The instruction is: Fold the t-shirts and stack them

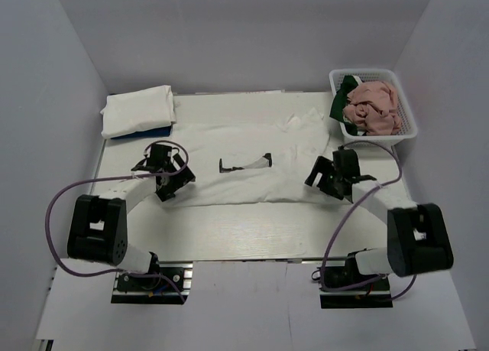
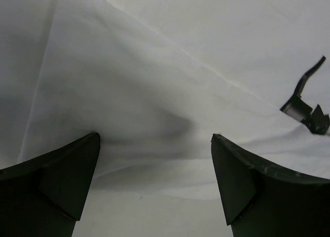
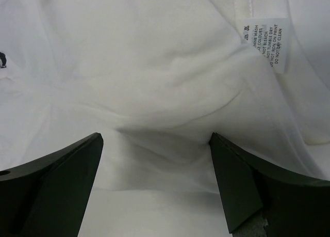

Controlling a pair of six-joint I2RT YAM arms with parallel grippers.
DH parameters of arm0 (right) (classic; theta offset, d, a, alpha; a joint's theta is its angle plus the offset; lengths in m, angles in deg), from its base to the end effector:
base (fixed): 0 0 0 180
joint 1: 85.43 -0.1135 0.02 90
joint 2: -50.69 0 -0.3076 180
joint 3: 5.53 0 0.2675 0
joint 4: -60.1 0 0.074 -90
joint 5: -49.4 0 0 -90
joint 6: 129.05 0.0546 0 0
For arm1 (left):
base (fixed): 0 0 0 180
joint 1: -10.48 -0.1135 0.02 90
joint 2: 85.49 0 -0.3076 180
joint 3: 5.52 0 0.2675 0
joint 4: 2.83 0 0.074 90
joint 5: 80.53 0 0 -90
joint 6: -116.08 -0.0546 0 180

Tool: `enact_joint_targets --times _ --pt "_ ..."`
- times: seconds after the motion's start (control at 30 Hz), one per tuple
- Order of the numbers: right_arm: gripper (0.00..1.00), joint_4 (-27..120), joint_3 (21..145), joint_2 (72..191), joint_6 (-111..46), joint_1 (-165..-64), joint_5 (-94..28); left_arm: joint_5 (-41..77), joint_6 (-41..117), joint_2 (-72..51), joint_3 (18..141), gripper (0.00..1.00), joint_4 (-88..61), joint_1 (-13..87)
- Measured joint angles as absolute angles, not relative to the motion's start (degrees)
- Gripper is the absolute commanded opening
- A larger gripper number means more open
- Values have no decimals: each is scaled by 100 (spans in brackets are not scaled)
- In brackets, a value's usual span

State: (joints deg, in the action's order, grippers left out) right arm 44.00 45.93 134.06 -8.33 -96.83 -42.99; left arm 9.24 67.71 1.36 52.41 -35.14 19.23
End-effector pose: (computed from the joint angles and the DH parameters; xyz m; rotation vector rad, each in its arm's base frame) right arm 0.2921 0.0566 0.1821 0.4266 2.3903 0.2876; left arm 0.2957 -0.0453 0.1786 -0.7573 2.5615 -0.2867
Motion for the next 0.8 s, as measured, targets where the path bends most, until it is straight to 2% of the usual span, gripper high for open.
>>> enact_joint_targets --times 0.2,0.4,0.6,0.8 --pt "91 3246 3654 11725 -540 -9799 -3906 598 7219 -979 4546 100 -4834 1923" --pt "91 2048 3920 11089 -564 -9888 -4306 87 7678 -1906 4559 100 -6266 1923" --pt "91 2542 4709 11496 -758 -9866 -4804 -512 7637 -1786 5681 100 -6349 1906" --pt "91 3206 5629 12986 -933 -9858 -4806 -818 7344 -789 6515 100 -5927 1845"
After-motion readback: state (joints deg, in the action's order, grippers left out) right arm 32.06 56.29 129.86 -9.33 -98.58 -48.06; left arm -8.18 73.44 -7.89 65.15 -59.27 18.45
